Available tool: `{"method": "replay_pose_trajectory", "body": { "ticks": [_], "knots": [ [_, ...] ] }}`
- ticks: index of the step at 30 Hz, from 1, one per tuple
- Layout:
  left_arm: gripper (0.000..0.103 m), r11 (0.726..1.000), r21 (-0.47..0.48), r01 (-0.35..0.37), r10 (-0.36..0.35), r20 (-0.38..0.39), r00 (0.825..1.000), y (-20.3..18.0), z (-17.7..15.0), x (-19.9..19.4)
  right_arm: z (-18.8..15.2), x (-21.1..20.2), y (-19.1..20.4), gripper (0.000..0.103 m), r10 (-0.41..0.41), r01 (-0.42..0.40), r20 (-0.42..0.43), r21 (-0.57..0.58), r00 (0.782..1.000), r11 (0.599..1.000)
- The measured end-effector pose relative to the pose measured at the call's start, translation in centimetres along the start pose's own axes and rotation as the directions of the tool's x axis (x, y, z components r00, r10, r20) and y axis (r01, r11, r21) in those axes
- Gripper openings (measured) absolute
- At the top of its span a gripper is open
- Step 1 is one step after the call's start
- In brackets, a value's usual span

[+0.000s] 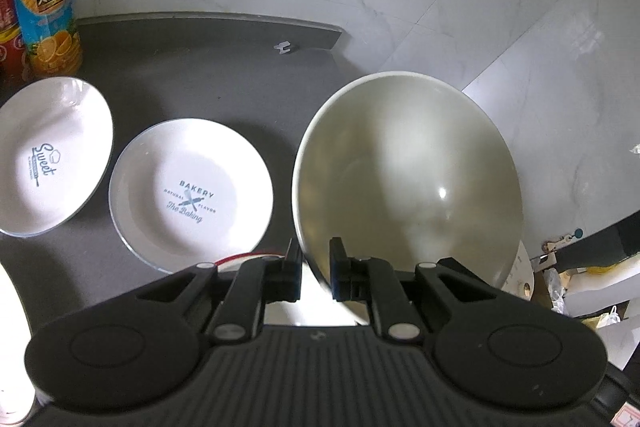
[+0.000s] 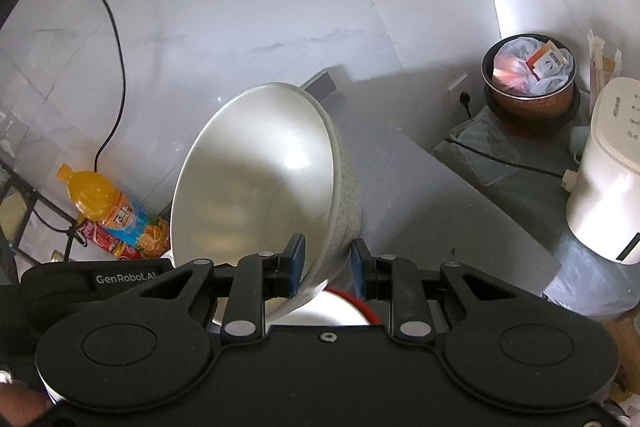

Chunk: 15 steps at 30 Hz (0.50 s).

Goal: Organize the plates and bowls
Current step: 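Lift the second white bowl with both grippers and carry it over the stacked bowls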

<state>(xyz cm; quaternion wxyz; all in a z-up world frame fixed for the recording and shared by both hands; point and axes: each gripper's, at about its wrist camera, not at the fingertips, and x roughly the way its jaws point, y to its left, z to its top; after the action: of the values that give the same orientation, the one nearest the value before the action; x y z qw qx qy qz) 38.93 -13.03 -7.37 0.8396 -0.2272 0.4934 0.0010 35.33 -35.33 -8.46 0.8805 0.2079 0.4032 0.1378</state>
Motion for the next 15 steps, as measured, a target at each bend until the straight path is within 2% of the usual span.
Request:
{"method": "replay_pose_trajectory", "body": {
  "ticks": [15],
  "knots": [
    [0.011,1.0,0.016,0.009,-0.008,-0.032,0.999,2.1,-2.6,-1.8,-3.3,-1.7,1.0,0.026,-0.001,0.0,-0.041,-0.035,0.999,0.999]
  ]
}}
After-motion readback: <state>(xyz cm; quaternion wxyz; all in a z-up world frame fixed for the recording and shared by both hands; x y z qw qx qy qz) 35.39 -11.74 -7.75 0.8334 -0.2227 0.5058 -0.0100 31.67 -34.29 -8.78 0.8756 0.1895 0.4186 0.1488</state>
